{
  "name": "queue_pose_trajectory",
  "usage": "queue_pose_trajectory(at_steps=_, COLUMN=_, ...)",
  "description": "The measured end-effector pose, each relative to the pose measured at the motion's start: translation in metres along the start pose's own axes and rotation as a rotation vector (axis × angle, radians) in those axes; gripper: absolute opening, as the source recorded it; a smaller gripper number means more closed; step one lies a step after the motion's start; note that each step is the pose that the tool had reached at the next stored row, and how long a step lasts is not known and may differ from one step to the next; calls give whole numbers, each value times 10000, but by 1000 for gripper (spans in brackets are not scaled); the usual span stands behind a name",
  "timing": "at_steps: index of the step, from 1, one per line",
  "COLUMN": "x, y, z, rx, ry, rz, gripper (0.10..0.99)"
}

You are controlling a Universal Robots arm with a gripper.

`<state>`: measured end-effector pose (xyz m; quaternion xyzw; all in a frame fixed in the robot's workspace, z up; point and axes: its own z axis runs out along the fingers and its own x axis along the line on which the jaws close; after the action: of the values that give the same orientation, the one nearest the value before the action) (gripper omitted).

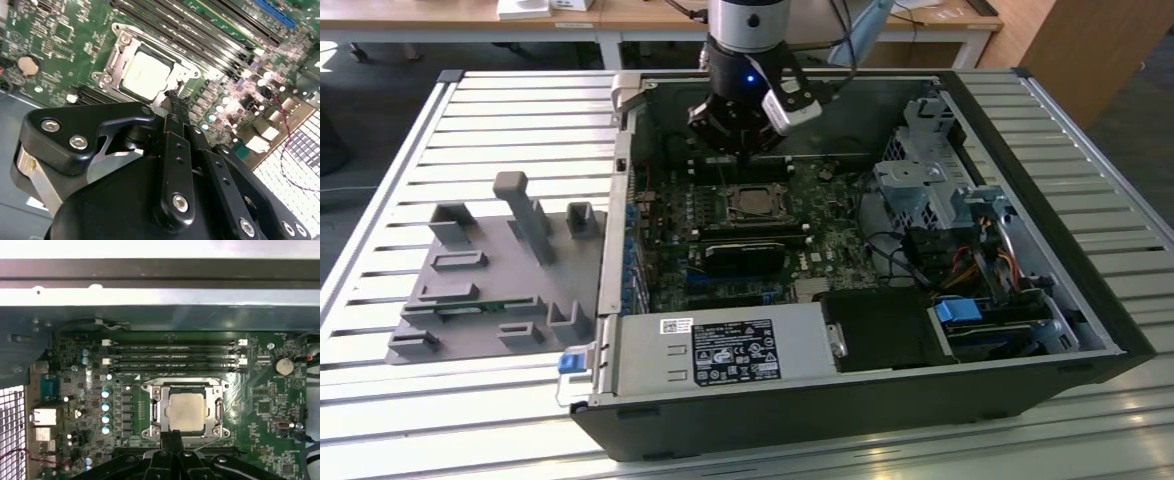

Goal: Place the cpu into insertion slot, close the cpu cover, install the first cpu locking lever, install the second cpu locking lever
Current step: 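Install the first cpu locking lever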

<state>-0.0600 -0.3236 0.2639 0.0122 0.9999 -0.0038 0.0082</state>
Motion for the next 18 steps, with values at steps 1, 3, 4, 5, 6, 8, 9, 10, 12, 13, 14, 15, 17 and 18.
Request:
queue_pose_trajectory(at_steps=1, x=24, y=-1, z=0, rx=0, ry=-17, rz=-1, gripper=106)
queue_pose_trajectory(at_steps=3, x=71, y=-2, z=0, rx=-1, ry=-57, rz=0, gripper=106)
queue_pose_trajectory(at_steps=4, x=88, y=-2, z=0, rx=-2, ry=-80, rz=1, gripper=106)
queue_pose_trajectory(at_steps=5, x=100, y=-2, z=0, rx=-3, ry=-103, rz=1, gripper=106)
queue_pose_trajectory(at_steps=6, x=113, y=-3, z=0, rx=-2, ry=-123, rz=0, gripper=106)
queue_pose_trajectory(at_steps=8, x=133, y=-3, z=0, rx=-3, ry=-142, rz=0, gripper=106)
queue_pose_trajectory(at_steps=9, x=145, y=-3, z=0, rx=-3, ry=-148, rz=0, gripper=106)
queue_pose_trajectory(at_steps=10, x=155, y=-4, z=0, rx=-4, ry=-153, rz=0, gripper=106)
queue_pose_trajectory(at_steps=12, x=172, y=-4, z=0, rx=-4, ry=-160, rz=1, gripper=106)
queue_pose_trajectory(at_steps=13, x=182, y=-4, z=0, rx=-4, ry=-162, rz=1, gripper=106)
queue_pose_trajectory(at_steps=14, x=194, y=-5, z=0, rx=-4, ry=-162, rz=1, gripper=106)
queue_pose_trajectory(at_steps=15, x=207, y=-5, z=-1, rx=-3, ry=-162, rz=0, gripper=106)
queue_pose_trajectory(at_steps=17, x=237, y=-6, z=-1, rx=-3, ry=-162, rz=0, gripper=106)
queue_pose_trajectory(at_steps=18, x=252, y=-6, z=-1, rx=-4, ry=-162, rz=0, gripper=106)
